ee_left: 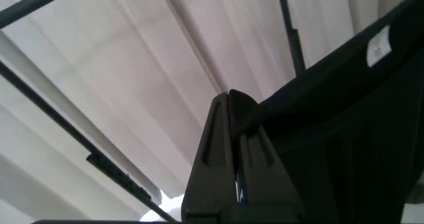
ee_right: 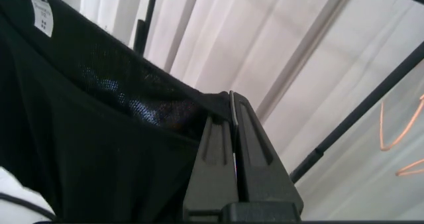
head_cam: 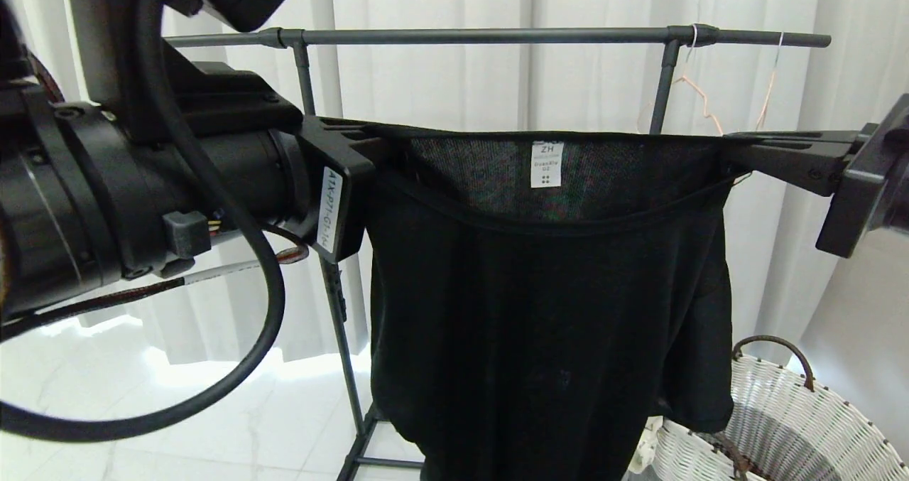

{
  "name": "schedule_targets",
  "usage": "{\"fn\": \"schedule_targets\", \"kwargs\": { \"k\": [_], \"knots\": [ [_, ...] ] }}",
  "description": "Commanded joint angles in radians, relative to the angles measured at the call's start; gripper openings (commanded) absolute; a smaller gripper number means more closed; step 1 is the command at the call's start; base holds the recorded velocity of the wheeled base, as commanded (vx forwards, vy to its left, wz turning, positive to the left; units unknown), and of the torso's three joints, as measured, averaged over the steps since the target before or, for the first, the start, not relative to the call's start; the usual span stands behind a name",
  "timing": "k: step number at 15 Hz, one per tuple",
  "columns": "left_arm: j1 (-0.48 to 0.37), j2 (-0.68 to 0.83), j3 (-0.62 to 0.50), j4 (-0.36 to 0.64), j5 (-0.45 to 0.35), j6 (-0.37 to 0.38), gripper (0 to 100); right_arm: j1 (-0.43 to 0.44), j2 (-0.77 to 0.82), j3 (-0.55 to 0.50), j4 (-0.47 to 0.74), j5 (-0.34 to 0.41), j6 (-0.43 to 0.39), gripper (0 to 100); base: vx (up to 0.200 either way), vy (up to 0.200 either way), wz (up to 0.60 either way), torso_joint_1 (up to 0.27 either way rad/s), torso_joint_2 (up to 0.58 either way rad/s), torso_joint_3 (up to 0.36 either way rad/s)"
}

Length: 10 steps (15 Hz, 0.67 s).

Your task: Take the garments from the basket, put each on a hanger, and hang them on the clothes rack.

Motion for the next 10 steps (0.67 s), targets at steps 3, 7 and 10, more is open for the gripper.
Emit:
{"fn": "schedule_targets", "kwargs": {
  "k": [3, 7, 10],
  "knots": [
    [-0.045, -0.019, 0.026, -0.003, 0.000, 0.001, 0, 0.008, -0.037, -0.081, 0.144, 0.003, -0.001, 0, 0.000, 0.000, 0.00, 0.000, 0.00, 0.000],
    [-0.045, -0.002, 0.020, -0.023, -0.003, -0.001, 0, 0.039, -0.143, -0.079, 0.336, 0.083, -0.001, 0, 0.000, 0.000, 0.00, 0.000, 0.00, 0.000],
    [-0.045, 0.072, 0.018, -0.144, -0.003, 0.001, 0, 0.174, -0.189, -0.081, 0.443, 0.129, -0.001, 0, 0.000, 0.000, 0.00, 0.000, 0.00, 0.000]
  ]
}}
